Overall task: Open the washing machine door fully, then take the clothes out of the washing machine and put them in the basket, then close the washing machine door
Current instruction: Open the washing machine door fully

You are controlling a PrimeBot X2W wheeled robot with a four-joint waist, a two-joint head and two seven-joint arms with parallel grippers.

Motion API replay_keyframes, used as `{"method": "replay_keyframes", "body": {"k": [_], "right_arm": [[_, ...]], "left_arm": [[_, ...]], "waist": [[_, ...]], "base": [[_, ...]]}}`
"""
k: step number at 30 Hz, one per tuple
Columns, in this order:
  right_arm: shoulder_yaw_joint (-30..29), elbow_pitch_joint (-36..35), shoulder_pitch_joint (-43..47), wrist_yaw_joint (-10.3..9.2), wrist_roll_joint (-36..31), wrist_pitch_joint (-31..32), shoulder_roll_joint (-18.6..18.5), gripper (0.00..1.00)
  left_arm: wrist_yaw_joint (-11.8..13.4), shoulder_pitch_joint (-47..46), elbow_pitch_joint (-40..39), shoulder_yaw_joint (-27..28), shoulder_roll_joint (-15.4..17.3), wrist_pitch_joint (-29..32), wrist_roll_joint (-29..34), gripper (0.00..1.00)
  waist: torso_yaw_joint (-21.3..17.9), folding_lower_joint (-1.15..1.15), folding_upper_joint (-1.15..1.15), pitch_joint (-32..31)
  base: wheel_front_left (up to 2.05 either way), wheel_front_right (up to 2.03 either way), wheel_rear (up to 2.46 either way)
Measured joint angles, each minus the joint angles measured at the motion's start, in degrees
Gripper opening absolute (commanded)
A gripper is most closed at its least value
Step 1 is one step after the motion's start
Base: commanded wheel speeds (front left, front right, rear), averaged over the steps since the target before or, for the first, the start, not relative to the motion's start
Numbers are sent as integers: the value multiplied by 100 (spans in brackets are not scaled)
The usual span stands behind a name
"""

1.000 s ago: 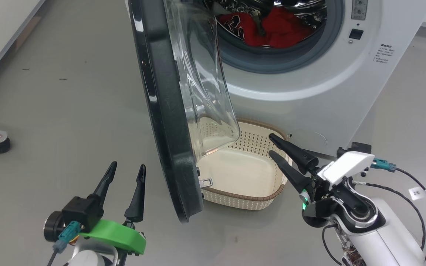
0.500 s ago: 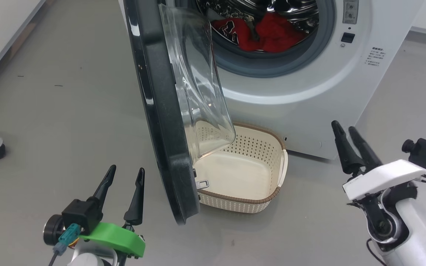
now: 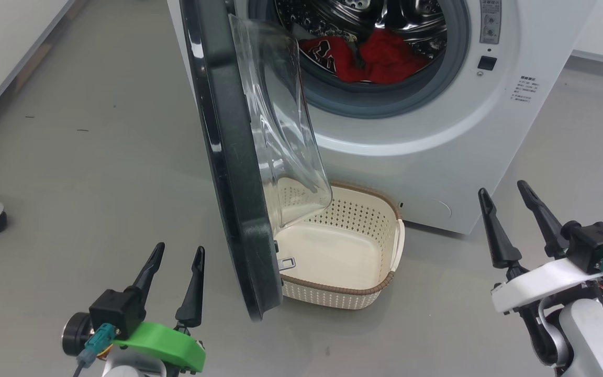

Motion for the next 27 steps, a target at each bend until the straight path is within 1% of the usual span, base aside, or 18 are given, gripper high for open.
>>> {"method": "replay_keyframes", "body": {"k": [3, 4, 6, 9, 15, 27], "right_arm": [[-318, -176, 55, -227, -207, 15, 296, 100], [-371, -222, 100, -255, -296, 15, 371, 100], [-442, -231, 250, -372, -369, 15, 512, 100], [-486, -219, 545, -478, -482, 15, 700, 100], [-568, -185, 809, -480, -710, 15, 978, 100], [-821, -185, 892, -479, -1069, 15, 1229, 100]], "left_arm": [[0, 23, 0, 2, 2, 0, 0, 100], [0, 27, 0, 1, 3, 0, 0, 100], [0, 31, 0, 0, 3, 0, 0, 100], [0, 34, 0, -5, 4, 0, 0, 100], [0, 35, 0, -4, 4, 0, 0, 100], [0, 36, 0, -3, 4, 0, 0, 100]], "waist": [[-6, 0, 0, -6], [-8, 0, 0, -7], [-11, 0, 0, -8], [-12, 0, 0, -10], [-9, 0, 0, 7], [-19, 0, 0, 37]], "base": [[0, 0, 0], [0, 0, 0], [0, 0, 0], [0, 0, 0], [0, 0, 0], [0, 0, 0]]}}
